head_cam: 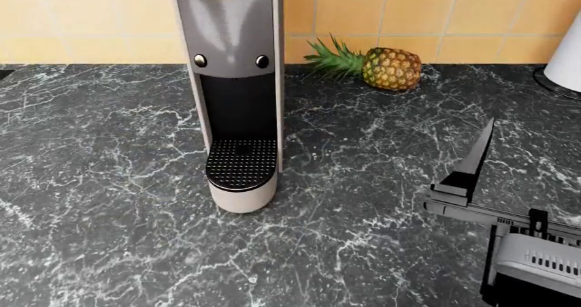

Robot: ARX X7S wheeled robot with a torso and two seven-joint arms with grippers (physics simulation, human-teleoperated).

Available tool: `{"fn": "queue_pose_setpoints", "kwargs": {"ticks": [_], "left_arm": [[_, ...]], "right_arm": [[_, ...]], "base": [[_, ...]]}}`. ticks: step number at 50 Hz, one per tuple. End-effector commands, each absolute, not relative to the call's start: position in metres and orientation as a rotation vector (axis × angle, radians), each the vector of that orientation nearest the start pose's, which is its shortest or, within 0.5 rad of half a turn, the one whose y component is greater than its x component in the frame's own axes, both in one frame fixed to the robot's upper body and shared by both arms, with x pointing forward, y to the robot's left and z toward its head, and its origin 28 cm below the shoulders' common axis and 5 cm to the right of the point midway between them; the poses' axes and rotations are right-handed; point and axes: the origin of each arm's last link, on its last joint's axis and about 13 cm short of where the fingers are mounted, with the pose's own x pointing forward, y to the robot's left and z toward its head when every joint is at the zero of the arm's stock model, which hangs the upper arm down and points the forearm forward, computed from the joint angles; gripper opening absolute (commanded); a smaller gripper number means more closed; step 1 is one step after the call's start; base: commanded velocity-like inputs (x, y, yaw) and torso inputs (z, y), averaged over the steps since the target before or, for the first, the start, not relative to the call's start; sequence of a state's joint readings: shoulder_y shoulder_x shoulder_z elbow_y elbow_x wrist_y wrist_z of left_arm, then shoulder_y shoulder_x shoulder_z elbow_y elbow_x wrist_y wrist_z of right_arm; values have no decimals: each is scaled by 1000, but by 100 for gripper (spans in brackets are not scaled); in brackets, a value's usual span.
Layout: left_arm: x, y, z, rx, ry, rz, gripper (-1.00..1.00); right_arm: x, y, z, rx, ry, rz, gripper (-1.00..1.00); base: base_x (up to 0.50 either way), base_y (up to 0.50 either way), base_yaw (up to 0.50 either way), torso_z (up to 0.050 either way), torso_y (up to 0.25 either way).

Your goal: A wet mug is on the counter and needs to be dried. Pick it up and place it upside down in the open cabinet.

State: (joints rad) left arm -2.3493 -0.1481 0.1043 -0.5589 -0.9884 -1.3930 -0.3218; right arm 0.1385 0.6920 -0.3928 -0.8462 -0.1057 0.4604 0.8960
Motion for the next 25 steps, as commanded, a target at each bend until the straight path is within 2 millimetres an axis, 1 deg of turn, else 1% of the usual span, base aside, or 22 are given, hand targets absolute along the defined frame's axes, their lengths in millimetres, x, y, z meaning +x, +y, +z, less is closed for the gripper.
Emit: {"fn": "queue_pose_setpoints", "kwargs": {"ticks": [1,7,13,25], "left_arm": [[217,189,587,-48,-314,-332,-100],[234,188,586,-38,-295,-269,-100],[245,184,584,-44,-279,-289,-100],[252,168,581,-17,-270,-356,-100]], "right_arm": [[180,-132,162,-440,-659,-445,100],[179,-133,160,-430,-654,-444,100],[179,-133,160,-426,-652,-444,100],[180,-137,159,-415,-645,-446,100]], "base": [[0,0,0,0,0],[0,0,0,0,2],[0,0,0,0,0],[0,0,0,0,0]]}}
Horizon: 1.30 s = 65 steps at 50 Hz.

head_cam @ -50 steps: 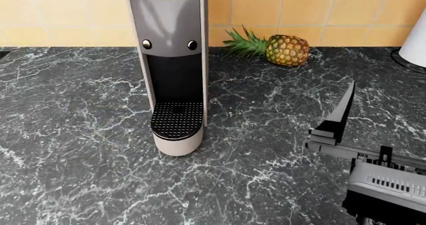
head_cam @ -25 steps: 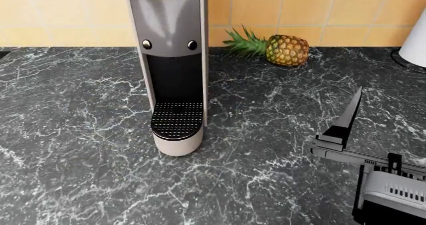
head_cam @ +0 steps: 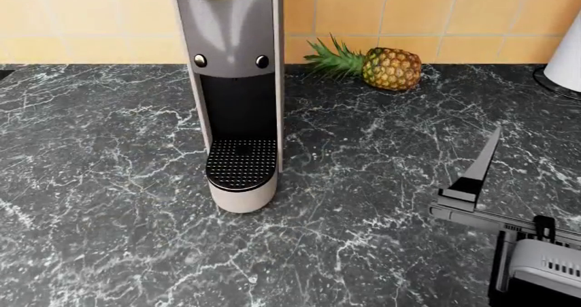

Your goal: A wet mug is on the counter and needs to be dried. Pick it up and place it upside down in the open cabinet.

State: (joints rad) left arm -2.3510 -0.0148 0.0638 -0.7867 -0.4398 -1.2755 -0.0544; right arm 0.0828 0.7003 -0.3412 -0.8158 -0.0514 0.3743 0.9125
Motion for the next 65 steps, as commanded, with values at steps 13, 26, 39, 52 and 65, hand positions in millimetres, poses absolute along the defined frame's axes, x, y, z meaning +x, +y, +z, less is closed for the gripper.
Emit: {"fn": "queue_pose_setpoints", "kwargs": {"ticks": [13,26,39,52,65], "left_arm": [[255,159,579,-2,-266,-372,-100],[266,155,574,25,-246,-325,-100],[266,153,575,23,-266,-309,-100],[261,148,581,27,-346,-342,-100],[259,147,583,32,-374,-350,-100]], "right_arm": [[180,-140,157,-400,-640,-447,100],[179,-140,156,-386,-640,-439,100],[180,-141,155,-377,-635,-437,100],[181,-143,155,-371,-632,-440,100],[181,-144,154,-365,-629,-443,100]], "base": [[0,0,0,0,1],[0,0,0,0,1],[0,0,0,0,0],[0,0,0,1,1],[0,0,0,0,-194]]}}
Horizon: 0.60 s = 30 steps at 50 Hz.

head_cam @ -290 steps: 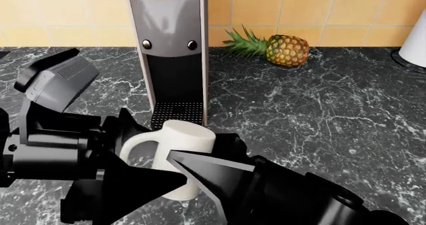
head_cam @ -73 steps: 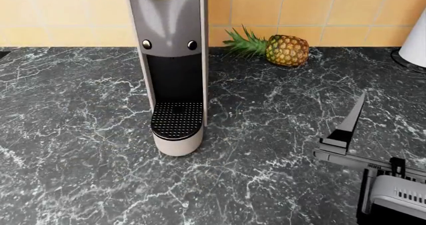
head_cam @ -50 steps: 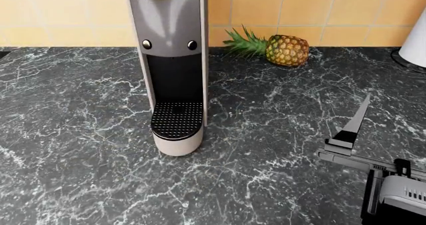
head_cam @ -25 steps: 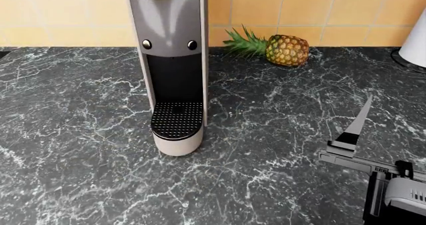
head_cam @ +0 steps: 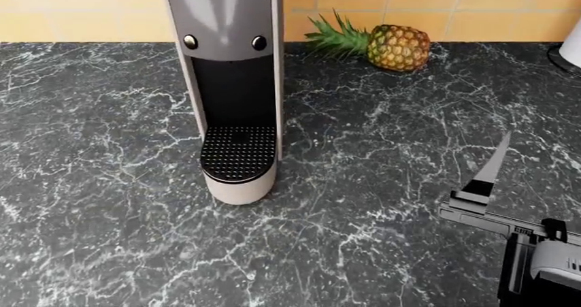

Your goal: A wet mug is on the counter and needs to be dried. Pick it up and place it upside down in the open cabinet.

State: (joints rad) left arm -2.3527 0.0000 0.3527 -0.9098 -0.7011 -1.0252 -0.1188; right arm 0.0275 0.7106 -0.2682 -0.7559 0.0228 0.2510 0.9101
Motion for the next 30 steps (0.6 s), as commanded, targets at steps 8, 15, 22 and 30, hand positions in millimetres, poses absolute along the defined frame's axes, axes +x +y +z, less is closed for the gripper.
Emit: {"fn": "queue_pose_setpoints", "kwargs": {"ticks": [8,15,22,30], "left_arm": [[255,146,585,44,-401,-337,-100],[255,146,586,59,-424,-317,-100],[259,146,586,70,-432,-291,-100],[258,144,586,76,-437,-288,-100]], "right_arm": [[181,-146,152,-359,-624,-446,100],[182,-147,151,-354,-620,-447,100],[182,-148,151,-349,-617,-449,100],[181,-149,152,-347,-617,-449,100]], "base": [[-1,0,0,0,-124],[-1,0,0,0,0],[0,0,0,0,0],[0,0,0,0,0]]}}
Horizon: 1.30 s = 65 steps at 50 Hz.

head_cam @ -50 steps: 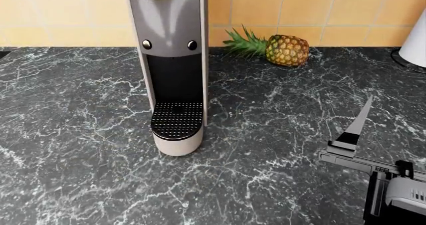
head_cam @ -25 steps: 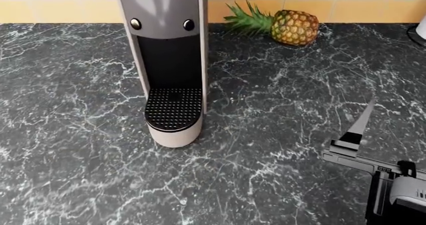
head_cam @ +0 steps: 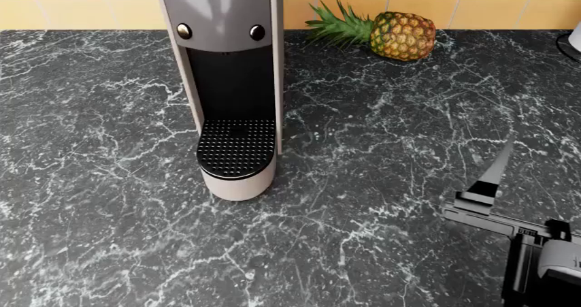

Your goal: A wet mug is on the counter and needs to be dried. Pick it up and place it upside down in the open cabinet.

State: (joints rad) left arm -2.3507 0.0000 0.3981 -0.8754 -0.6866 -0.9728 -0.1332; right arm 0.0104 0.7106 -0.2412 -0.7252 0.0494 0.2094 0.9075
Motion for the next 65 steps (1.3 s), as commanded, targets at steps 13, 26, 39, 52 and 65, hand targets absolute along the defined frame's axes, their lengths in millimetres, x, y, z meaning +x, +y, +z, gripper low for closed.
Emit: {"fn": "queue_pose_setpoints", "kwargs": {"ticks": [13,26,39,52,65], "left_arm": [[257,144,586,91,-442,-279,-100],[267,148,581,106,-400,-184,-100],[277,157,578,74,-366,-53,-100],[280,159,577,104,-373,-31,-100],[278,159,578,114,-380,-37,-100]], "right_arm": [[181,-150,152,-344,-617,-452,100],[182,-151,151,-337,-613,-453,100],[182,-152,150,-331,-610,-456,100],[182,-154,150,-328,-607,-460,100],[182,-154,150,-327,-606,-461,100]], "base": [[0,0,0,0,-147],[0,0,0,0,0],[0,1,2,0,-1],[1,1,3,0,-10],[4,1,1,0,-41]]}}
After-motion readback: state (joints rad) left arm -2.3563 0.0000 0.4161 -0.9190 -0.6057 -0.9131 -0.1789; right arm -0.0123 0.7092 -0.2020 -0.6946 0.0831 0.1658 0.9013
